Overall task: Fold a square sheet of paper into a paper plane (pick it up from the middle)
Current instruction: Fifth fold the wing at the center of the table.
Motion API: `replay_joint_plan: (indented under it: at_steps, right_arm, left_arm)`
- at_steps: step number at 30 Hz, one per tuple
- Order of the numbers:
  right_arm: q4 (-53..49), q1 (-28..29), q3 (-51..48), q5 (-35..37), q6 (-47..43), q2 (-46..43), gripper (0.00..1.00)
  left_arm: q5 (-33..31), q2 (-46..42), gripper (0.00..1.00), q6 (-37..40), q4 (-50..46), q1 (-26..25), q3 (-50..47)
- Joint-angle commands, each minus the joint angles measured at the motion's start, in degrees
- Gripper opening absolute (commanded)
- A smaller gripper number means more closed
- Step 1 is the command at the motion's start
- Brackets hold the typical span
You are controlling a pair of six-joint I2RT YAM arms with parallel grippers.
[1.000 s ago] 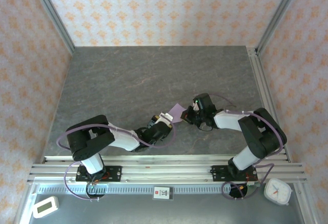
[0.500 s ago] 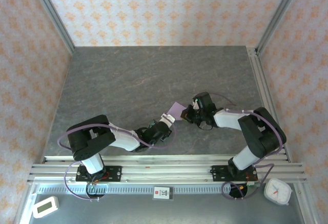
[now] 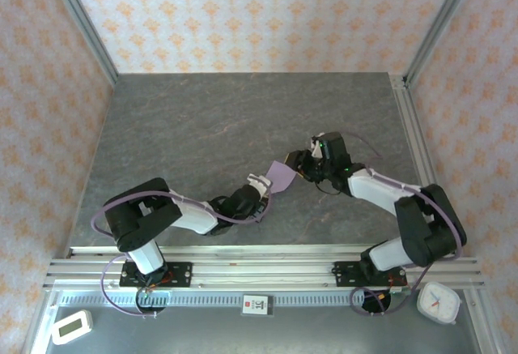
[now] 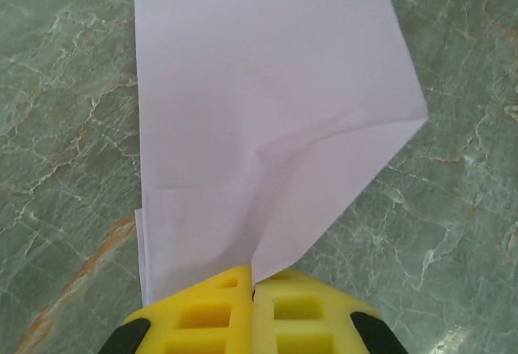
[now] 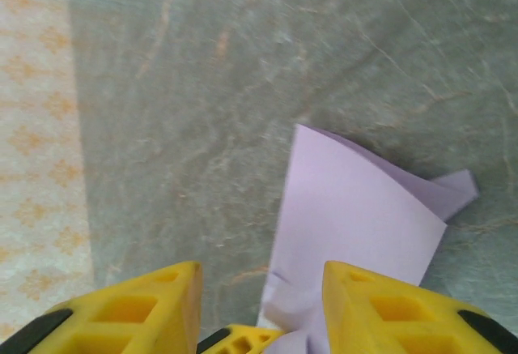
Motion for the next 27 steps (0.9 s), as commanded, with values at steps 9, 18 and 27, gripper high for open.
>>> replay_joint_plan:
  at_steps: [9, 18, 27]
  right_arm:
    - [9.0, 0.0, -11.4, 0.0, 2.3, -7.8, 0.43]
    - [11.1, 3.6, -12.3, 0.9, 0.4, -6.2, 0.39]
    - [16.5, 8.8, -9.8, 2.0, -0.4, -1.2, 0.16]
  left_arm:
    - [16.5, -0.3, 0.0, -13.9, 9.4, 6.5, -4.6]
    - [24.2, 4.1, 0.0, -22.5, 12.9, 10.2, -4.4]
    - [29.9, 9.7, 0.0, -25.6, 13.3, 12.4, -2.8]
